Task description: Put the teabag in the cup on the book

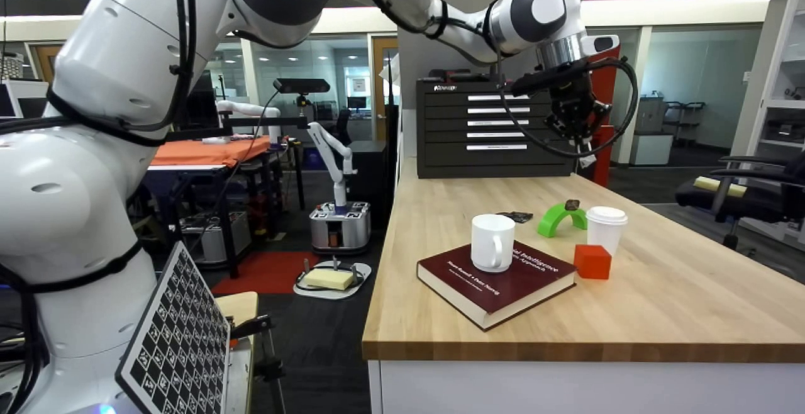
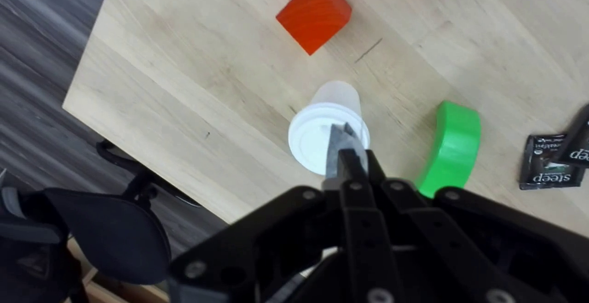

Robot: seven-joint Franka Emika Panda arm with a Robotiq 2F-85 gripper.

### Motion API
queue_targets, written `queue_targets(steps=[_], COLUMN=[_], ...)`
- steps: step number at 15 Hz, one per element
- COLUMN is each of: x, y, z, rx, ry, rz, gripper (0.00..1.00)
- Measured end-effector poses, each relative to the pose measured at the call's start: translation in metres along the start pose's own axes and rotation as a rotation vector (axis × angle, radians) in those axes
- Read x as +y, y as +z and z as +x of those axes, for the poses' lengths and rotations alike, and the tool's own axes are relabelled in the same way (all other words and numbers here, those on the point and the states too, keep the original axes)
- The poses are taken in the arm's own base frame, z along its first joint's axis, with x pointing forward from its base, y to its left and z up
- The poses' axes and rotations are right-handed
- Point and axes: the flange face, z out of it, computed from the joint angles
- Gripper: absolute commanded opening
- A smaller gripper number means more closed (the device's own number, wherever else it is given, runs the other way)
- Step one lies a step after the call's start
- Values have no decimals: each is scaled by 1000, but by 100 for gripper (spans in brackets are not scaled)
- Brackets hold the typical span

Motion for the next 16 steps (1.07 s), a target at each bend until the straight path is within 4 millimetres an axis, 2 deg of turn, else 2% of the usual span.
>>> queue_targets(steps=[3,7,16], x=[-3,-11,-7], y=[5,-1,2], z=[-13,-31,-89], rx=[-36,-69,-223], ry=[56,123,245], rz=[0,13,20], gripper=[2,3,2])
